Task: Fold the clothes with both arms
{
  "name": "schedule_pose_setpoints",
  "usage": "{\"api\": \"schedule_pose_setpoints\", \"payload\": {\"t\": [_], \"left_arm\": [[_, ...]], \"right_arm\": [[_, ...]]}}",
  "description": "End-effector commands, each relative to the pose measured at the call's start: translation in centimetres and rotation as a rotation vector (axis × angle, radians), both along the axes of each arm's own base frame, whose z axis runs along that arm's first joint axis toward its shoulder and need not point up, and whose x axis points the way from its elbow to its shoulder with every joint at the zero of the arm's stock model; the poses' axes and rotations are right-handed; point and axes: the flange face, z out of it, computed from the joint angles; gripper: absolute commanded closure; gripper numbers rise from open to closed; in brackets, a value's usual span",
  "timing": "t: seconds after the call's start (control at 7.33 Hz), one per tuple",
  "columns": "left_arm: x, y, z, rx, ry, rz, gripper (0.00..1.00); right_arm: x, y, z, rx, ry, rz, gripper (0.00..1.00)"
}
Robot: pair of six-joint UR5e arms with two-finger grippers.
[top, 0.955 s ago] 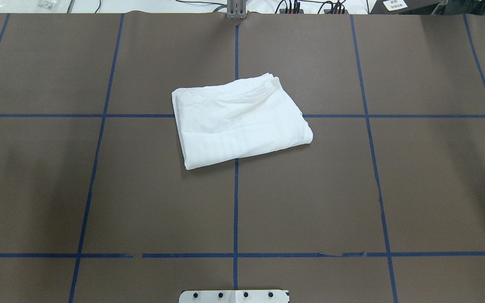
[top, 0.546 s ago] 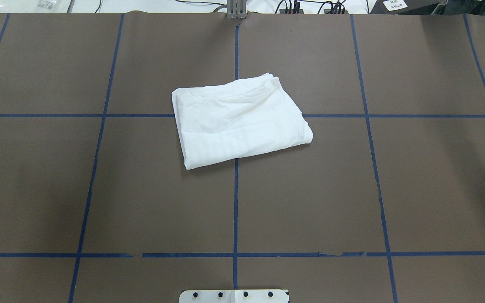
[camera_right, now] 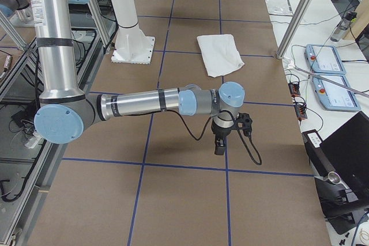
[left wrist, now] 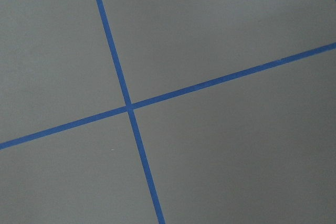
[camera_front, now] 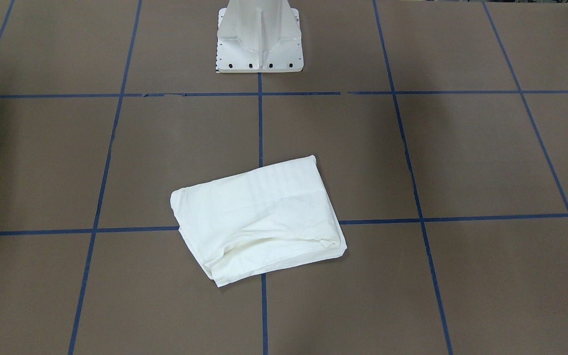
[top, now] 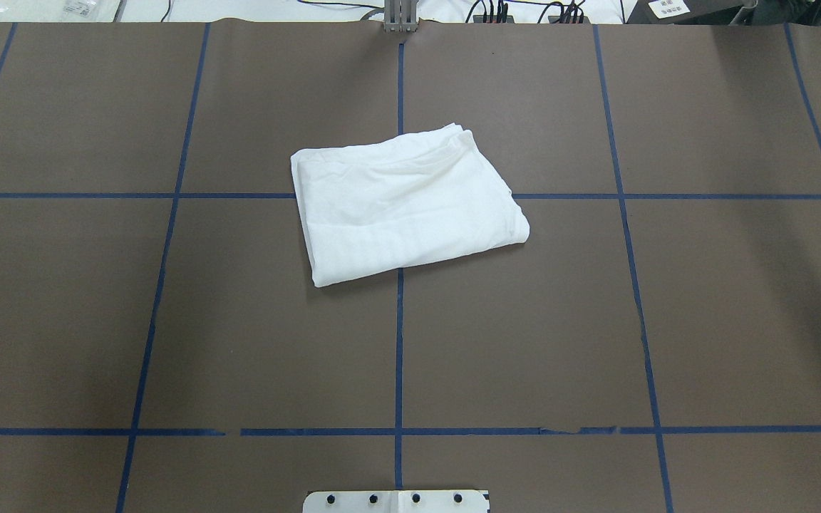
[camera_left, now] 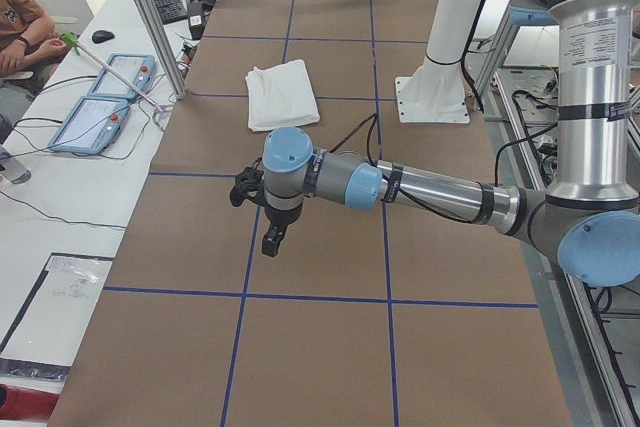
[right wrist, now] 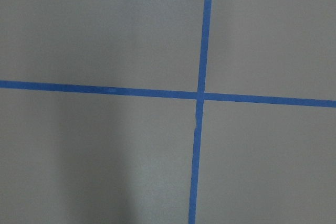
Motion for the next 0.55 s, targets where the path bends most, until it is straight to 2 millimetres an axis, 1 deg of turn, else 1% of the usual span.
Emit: {"api": "schedule_pose_setpoints", "payload": {"t": [0.0,0.14,0.27,0.41], "left_arm": [[0.2,-1.2,2.2,0.043,0.002,0.001,0.0],[0.2,-1.3,2.7,0.06,0.006,-0.005,0.0],[0.2,-1.6,2.2,0.076,0.011,-0.006,0.0],[0.2,-1.6,1.5,0.09,0.015,-0.005,0.0]], "right_arm": [[-0.2,-1.1,-1.3,0.017,-0.004,0.02,0.0],[-0.2,-1.0,-1.3,0.02,-0.009,0.018,0.0],[-0.5,-1.5,-2.2,0.043,-0.025,0.015,0.0],[-0.5,-1.6,-2.6,0.072,-0.054,0.015,0.0]]}}
